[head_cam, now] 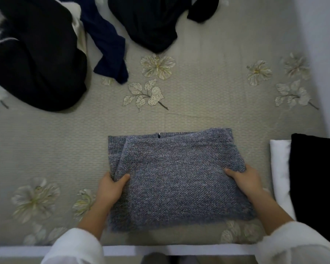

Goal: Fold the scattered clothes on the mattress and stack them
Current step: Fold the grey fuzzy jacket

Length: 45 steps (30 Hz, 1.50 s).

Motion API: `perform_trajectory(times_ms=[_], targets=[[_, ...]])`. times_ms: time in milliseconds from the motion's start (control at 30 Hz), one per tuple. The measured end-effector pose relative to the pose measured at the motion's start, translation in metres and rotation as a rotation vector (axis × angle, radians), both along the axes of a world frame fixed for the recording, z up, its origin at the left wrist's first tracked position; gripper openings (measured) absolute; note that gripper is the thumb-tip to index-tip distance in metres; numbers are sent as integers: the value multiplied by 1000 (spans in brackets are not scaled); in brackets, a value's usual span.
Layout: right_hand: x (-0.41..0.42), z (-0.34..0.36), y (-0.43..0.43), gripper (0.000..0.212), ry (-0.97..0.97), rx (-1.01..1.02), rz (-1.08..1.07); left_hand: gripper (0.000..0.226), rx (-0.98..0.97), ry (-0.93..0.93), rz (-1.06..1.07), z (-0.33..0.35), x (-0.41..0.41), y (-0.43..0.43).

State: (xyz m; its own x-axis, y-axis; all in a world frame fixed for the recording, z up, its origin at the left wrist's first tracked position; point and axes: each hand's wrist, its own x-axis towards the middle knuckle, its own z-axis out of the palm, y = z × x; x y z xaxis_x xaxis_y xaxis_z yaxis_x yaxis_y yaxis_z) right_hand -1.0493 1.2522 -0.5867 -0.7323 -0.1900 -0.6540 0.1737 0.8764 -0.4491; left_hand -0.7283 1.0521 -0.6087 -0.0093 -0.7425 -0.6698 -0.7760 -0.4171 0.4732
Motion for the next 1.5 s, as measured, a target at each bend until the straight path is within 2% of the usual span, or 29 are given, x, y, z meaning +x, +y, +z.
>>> perform_trajectory(times_ms=[100, 200, 367, 500, 700, 833, 1033, 1200, 1300, 1400, 1500], targets=[[16, 23, 11, 48, 32, -78, 22, 30, -40, 65, -156, 28, 1, 7], [28, 51, 27, 28, -19, -138, -45, 17, -96, 98, -276, 63, -13, 15], [33, 98, 64, 25, -14, -291, -110, 7, -186, 230, -434, 115, -66, 35], [23, 131, 113, 26, 14, -368, -294, 4, -211, 294, -553, 141, -117, 43], [-6, 156, 198, 24, -14, -399, -604, 15, -312, 412, -828, 167, -230, 64], [-20, 152, 236, 27, -22, -462, -823, 18, -421, 409, -974, 174, -315, 93], [-37, 125, 274, 29, 0, -561, -1157, 27, -405, 390, -1125, 172, -436, 138], [-41, 98, 296, 48, 28, -465, -1264, 20, -331, 412, -1191, 159, -521, 177], [-47, 87, 304, 49, 60, -395, -1303, 12, -288, 465, -1164, 149, -552, 207], [-55, 75, 301, 49, 73, -346, -1293, 34, -343, 410, -1152, 129, -562, 224], [-62, 68, 290, 60, 151, -122, -1116, 52, -515, 254, -1452, 102, -548, 230]])
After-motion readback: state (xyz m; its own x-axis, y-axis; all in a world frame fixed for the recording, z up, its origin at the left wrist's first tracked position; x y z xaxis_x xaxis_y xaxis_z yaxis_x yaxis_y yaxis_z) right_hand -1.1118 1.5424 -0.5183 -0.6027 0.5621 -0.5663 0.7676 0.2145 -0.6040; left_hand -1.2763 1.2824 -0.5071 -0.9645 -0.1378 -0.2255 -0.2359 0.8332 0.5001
